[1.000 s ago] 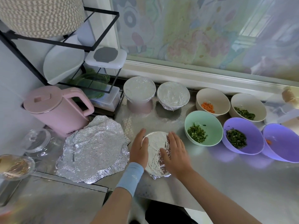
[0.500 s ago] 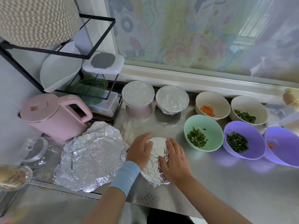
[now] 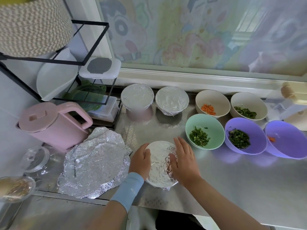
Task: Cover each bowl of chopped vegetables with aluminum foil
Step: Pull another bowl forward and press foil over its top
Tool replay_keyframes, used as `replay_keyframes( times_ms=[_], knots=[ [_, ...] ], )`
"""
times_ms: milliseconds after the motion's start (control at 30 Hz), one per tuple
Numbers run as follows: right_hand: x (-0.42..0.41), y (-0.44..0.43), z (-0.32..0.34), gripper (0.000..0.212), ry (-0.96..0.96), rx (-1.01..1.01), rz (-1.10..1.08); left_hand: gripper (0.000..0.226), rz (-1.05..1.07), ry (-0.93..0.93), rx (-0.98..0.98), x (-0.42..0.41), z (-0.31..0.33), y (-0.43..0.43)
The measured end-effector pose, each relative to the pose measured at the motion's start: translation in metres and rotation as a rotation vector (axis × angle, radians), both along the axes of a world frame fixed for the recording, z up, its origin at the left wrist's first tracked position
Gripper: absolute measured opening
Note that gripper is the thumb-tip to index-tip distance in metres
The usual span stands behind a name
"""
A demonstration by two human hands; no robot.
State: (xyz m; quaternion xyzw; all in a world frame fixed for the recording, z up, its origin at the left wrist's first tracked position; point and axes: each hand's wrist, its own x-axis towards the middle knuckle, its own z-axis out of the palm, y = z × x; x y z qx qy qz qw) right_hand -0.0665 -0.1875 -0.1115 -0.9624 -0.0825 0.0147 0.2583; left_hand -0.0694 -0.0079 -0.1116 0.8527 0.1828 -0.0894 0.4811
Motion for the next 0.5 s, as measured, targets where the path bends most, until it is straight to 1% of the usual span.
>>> replay_keyframes(
  times_ms=[67, 133, 200, 233, 300, 333, 367, 433, 500],
  knots=[
    [-0.019, 0.002, 0.002, 0.06, 0.036, 0.104, -0.103, 0.041, 0.014, 0.001, 0.015, -0.015, 0.0, -0.001],
    [-0.039, 0.01, 0.0, 0.059, 0.115, 0.212, -0.19, 0.043, 0.034, 0.012, 0.022, -0.028, 0.001, -0.004],
    [-0.049, 0.016, -0.006, 0.061, 0.187, 0.277, -0.243, 0.047, 0.046, 0.032, 0.044, -0.041, 0.0, -0.006],
    [-0.049, 0.017, -0.008, 0.062, 0.218, 0.297, -0.255, 0.051, 0.025, 0.035, 0.095, -0.046, -0.002, -0.007],
    [-0.043, 0.017, -0.009, 0.062, 0.258, 0.336, -0.263, 0.063, -0.097, 0.009, 0.334, -0.047, -0.003, -0.005],
    [-0.039, 0.015, -0.008, 0.061, 0.265, 0.353, -0.266, 0.068, -0.173, -0.048, 0.465, -0.041, -0.002, -0.003],
    [-0.036, 0.014, -0.006, 0.06, 0.27, 0.37, -0.275, 0.071, -0.269, -0.133, 0.554, -0.032, 0.001, -0.003],
    [-0.037, 0.013, -0.003, 0.057, 0.262, 0.417, -0.317, 0.073, -0.531, -0.286, 0.652, -0.01, 0.009, -0.008],
    [-0.042, 0.014, -0.003, 0.054, 0.264, 0.477, -0.358, 0.072, -0.772, -0.333, 0.724, 0.007, 0.007, -0.017]
  ],
)
